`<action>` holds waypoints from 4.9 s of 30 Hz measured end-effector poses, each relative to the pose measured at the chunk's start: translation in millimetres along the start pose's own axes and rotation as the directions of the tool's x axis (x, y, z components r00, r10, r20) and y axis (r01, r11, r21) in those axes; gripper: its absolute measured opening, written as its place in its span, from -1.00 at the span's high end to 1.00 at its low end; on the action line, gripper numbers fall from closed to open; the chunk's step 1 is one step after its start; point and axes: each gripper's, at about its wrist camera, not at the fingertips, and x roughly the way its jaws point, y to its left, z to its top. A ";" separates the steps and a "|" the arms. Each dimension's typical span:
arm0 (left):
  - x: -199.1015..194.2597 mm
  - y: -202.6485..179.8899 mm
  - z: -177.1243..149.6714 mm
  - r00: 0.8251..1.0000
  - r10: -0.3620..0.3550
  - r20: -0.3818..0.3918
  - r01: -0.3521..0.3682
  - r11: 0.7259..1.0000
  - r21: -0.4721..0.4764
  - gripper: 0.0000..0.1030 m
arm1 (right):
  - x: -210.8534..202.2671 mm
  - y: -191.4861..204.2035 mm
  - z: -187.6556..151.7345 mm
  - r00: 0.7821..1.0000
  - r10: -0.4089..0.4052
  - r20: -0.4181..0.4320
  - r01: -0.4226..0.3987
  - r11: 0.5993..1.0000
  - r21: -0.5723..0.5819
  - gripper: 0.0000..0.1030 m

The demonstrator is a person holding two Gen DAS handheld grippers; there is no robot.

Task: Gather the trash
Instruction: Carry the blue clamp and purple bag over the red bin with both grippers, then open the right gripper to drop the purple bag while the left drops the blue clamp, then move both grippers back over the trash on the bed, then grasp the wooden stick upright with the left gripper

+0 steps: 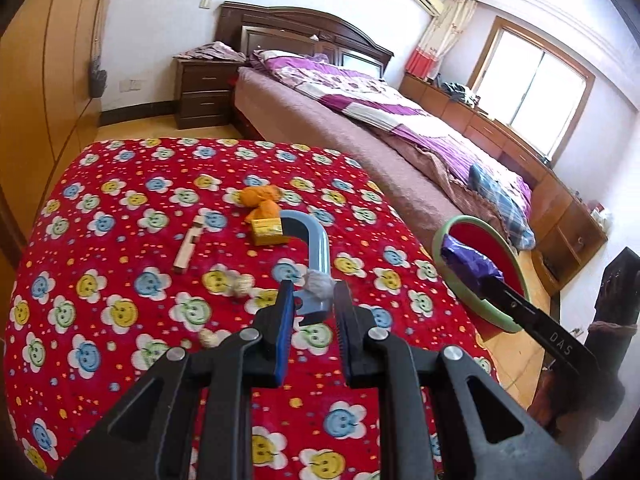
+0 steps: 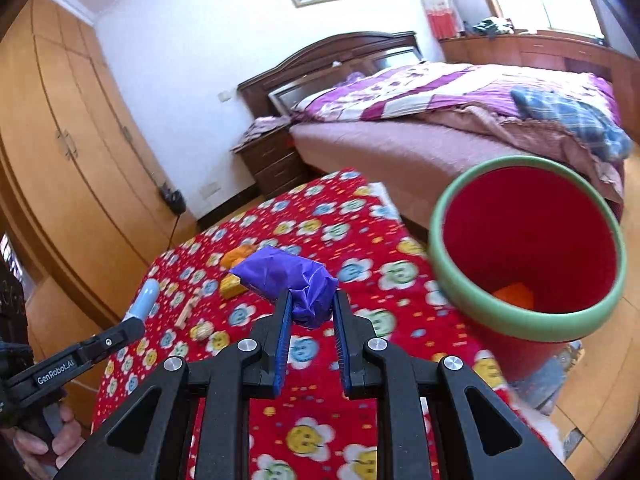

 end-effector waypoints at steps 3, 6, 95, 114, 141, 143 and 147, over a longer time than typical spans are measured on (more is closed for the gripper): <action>7.0 -10.0 0.5 1.000 -0.011 -0.014 0.011 1.000 0.017 0.63 | -8.0 -16.9 2.4 1.000 -0.023 0.020 0.023 0.999 0.027 0.61; 15.8 -23.8 0.9 0.999 -0.024 -0.028 0.025 0.999 0.041 0.63 | -11.9 -35.4 4.2 0.998 -0.049 0.033 0.047 0.997 0.063 0.61; 74.7 -54.2 6.3 0.990 0.036 -0.133 -0.022 0.995 0.102 0.23 | -14.7 -72.7 -8.4 0.993 -0.113 0.017 0.109 0.982 0.153 -0.24; 31.4 76.2 31.1 0.954 0.293 -0.062 -0.296 0.954 -0.051 0.22 | 16.5 -17.3 -24.8 0.995 -0.072 -0.067 0.076 0.996 0.055 -0.26; 100.7 116.9 32.4 0.963 0.224 -0.149 -0.226 0.974 0.002 0.22 | 44.8 16.2 -33.6 0.983 -0.115 -0.144 0.113 0.993 -0.021 -0.26; 109.0 114.0 32.6 0.962 0.221 -0.160 -0.220 0.975 0.023 0.23 | 45.6 19.0 -33.5 0.982 -0.119 -0.147 0.116 0.993 -0.026 -0.26; 116.9 110.9 32.5 0.959 0.237 -0.156 -0.230 0.971 0.063 0.53 | 48.2 24.0 -30.4 0.981 -0.126 -0.149 0.122 0.992 -0.040 -0.26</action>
